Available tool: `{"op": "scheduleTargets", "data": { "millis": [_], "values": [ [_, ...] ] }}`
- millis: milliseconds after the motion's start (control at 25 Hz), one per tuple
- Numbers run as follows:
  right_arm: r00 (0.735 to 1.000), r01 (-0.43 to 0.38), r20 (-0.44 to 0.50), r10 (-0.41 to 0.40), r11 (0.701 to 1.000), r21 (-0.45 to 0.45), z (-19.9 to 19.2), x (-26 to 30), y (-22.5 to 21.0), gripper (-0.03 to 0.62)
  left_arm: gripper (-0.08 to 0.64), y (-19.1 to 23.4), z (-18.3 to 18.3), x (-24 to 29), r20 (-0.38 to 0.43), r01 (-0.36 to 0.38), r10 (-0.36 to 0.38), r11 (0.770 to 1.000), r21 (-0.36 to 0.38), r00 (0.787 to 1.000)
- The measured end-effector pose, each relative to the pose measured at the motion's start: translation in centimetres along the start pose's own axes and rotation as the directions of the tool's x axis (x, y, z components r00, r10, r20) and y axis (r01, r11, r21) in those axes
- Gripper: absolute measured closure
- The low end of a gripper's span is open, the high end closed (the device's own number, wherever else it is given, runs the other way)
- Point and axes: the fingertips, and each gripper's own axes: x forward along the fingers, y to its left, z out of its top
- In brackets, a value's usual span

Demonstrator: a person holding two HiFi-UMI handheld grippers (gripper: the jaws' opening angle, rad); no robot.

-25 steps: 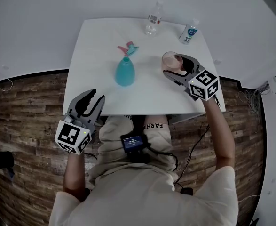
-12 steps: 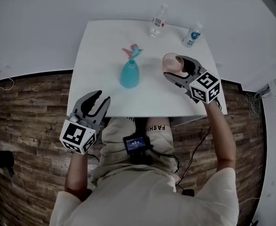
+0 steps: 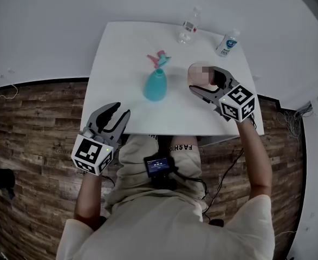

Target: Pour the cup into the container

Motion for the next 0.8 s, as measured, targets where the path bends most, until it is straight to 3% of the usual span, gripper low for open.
{"op": "scheduleTargets", "data": {
  "millis": [800],
  "values": [
    [0.998, 0.016, -0.052, -0.021, 0.994, -0.109, 2.1, 1.4, 1.2, 0.229, 0.419, -0.1, 0.4, 0.9, -0.006, 0.026, -0.026, 1.0, 0.01, 1.0]
  ]
}}
